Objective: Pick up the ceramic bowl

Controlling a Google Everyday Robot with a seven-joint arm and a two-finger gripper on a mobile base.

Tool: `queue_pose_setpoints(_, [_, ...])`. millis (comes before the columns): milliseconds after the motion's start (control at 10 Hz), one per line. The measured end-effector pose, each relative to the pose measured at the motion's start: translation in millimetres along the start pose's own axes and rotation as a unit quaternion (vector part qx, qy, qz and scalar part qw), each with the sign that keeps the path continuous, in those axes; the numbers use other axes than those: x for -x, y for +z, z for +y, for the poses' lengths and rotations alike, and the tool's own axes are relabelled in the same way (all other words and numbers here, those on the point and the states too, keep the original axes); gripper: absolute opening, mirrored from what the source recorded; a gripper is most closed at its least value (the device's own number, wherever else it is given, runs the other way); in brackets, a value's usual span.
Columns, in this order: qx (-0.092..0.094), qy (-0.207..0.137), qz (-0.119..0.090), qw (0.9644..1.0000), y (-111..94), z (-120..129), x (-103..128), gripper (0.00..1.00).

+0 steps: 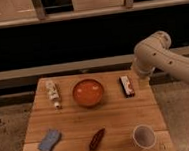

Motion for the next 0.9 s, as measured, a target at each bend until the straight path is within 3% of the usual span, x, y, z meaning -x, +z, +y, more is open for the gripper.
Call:
queue_pose_setpoints(500, [-0.019, -0.074, -0.003, 0.997, 5.1, -23.1, 21.8, 0.8])
queue_pose_setpoints(900, [-0.028, -0.16, -0.003, 0.9868, 14.3, -35.0, 39.3, 0.8])
